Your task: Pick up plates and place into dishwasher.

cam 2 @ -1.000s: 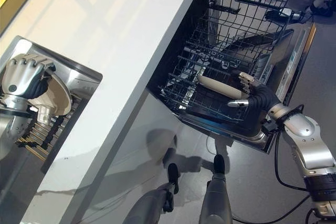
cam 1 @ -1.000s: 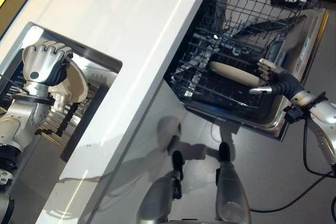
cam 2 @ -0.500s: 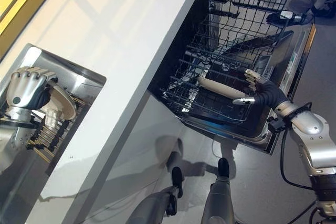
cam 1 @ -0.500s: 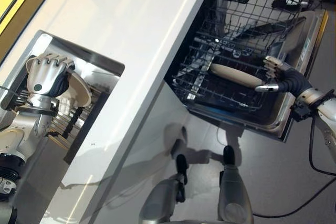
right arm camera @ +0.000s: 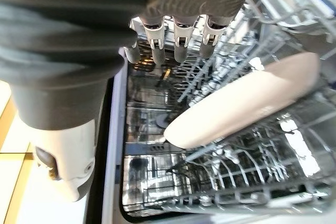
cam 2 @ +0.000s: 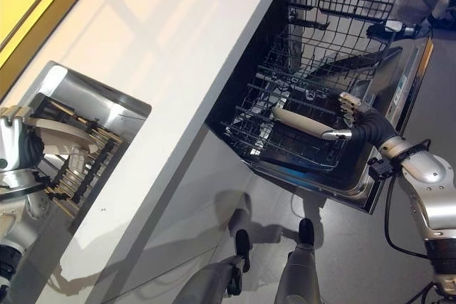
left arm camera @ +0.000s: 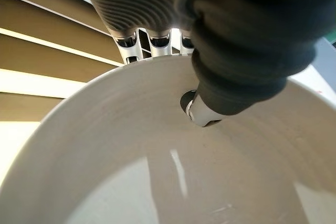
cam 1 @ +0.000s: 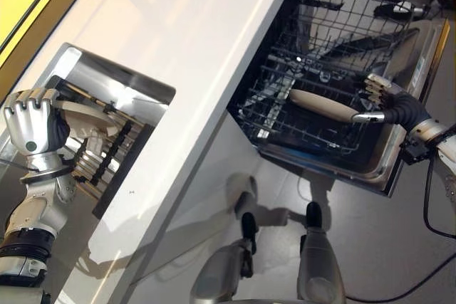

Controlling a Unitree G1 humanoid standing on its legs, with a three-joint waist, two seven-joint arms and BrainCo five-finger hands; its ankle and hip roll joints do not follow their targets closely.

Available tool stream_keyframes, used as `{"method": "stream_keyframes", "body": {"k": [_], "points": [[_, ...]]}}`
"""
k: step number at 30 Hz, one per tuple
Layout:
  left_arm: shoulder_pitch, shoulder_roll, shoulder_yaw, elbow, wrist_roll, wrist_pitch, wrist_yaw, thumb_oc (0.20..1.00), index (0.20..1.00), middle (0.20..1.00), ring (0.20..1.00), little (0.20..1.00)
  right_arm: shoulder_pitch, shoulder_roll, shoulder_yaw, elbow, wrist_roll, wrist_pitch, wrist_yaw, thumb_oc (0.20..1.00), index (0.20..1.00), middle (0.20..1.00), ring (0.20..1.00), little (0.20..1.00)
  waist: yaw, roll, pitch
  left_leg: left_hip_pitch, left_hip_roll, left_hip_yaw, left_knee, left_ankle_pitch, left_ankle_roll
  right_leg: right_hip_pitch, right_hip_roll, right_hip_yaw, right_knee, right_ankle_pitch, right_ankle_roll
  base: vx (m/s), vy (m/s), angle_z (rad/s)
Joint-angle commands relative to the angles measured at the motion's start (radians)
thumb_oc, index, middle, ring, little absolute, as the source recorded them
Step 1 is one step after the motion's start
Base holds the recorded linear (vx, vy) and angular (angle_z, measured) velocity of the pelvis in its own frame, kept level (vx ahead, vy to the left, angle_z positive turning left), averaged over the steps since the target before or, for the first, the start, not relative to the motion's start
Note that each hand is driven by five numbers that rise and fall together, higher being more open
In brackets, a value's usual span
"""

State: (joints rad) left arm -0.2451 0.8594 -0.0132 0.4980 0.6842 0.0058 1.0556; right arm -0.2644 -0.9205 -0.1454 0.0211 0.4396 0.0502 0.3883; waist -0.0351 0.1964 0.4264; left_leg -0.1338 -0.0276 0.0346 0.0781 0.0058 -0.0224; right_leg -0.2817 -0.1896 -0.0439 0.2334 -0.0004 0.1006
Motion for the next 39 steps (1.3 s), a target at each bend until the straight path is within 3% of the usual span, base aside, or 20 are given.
{"method": "stream_keyframes", "body": {"k": [1,7,13,21,25,30,33,39], "points": [[0.002,0.063,0.111,0.026,-0.05,0.091,0.143,0.2,0.2,0.2,0.2,0.2,0.039,0.033,-0.016,-0.066,0.014,-0.035,-0.009,1.0,1.0,1.0,1.0,1.0,0.013,-0.106,-0.117,-0.023,-0.026,-0.041,0.004,0.001,-0.01,0.04,-0.06,-0.017,-0.039,0.001,0.02,0.0,0.0,0.0],[-0.012,0.037,0.157,0.009,-0.123,0.145,0.24,0.2,0.2,0.2,0.2,0.2,0.047,0.047,-0.013,-0.077,0.015,-0.045,-0.023,1.0,1.0,1.0,1.0,1.0,0.011,-0.116,-0.118,-0.025,-0.018,-0.044,-0.01,0.003,-0.013,0.03,-0.052,-0.013,-0.039,0.0,0.019,-0.01,-0.007,-0.02],[-0.072,0.01,0.166,-0.01,-0.186,0.158,0.313,0.2,0.2,0.2,0.2,0.2,0.041,0.07,0.001,-0.094,0.01,-0.049,-0.042,1.0,1.0,1.0,1.0,1.0,0.005,-0.128,-0.109,-0.043,-0.012,-0.045,-0.013,0.007,-0.013,0.004,-0.042,-0.005,-0.029,0.0,0.017,-0.02,-0.014,-0.03],[-0.109,-0.006,0.202,-0.017,-0.3,0.12,0.35,0.2,0.2,0.2,0.2,0.2,0.048,0.098,-0.001,-0.1,0.001,-0.063,-0.052,1.0,1.0,1.0,1.0,1.0,0.004,-0.144,-0.103,-0.049,-0.008,-0.043,-0.017,0.008,-0.013,0.0,-0.037,-0.007,-0.033,0.002,0.016,-0.01,-0.021,-0.01],[-0.114,-0.032,0.248,-0.011,-0.405,0.001,0.363,0.2,0.2,0.2,0.2,0.2,0.058,0.123,-0.001,-0.106,-0.001,-0.081,-0.055,1.0,1.0,1.0,1.0,1.0,0.008,-0.156,-0.104,-0.041,-0.005,-0.047,-0.021,0.006,-0.012,0.012,-0.032,-0.011,-0.039,0.001,0.015,-0.01,-0.066,-0.01],[-0.118,-0.064,0.285,-0.067,-0.417,-0.142,0.325,0.2,0.2,0.2,0.2,0.2,0.069,0.156,-0.005,-0.134,0.005,-0.128,-0.036,1.0,1.0,1.0,1.0,1.0,0.015,-0.17,-0.121,-0.019,0.002,-0.053,-0.029,-0.001,-0.011,0.046,-0.026,-0.023,-0.055,-0.005,0.012,0.0,-0.1,0.01],[-0.106,-0.081,0.304,-0.126,-0.431,-0.194,0.276,0.2,0.2,0.2,0.2,0.2,0.084,0.178,-0.011,-0.172,0.002,-0.148,-0.019,1.0,1.0,1.0,1.0,1.0,0.022,-0.177,-0.136,-0.001,0.009,-0.056,-0.037,-0.004,-0.012,0.078,-0.017,-0.033,-0.074,-0.008,0.009,-0.01,-0.129,0.03],[-0.09,-0.107,0.312,-0.225,-0.446,-0.24,0.203,0.2,0.2,0.2,0.2,0.2,0.08,0.215,-0.011,-0.255,0.021,-0.181,0.008,1.0,1.0,1.0,1.0,1.0,0.036,-0.191,-0.176,0.049,0.025,-0.067,-0.062,-0.01,-0.015,0.147,0.005,-0.047,-0.115,-0.012,0.003,0.0,-0.163,0.05]]}}
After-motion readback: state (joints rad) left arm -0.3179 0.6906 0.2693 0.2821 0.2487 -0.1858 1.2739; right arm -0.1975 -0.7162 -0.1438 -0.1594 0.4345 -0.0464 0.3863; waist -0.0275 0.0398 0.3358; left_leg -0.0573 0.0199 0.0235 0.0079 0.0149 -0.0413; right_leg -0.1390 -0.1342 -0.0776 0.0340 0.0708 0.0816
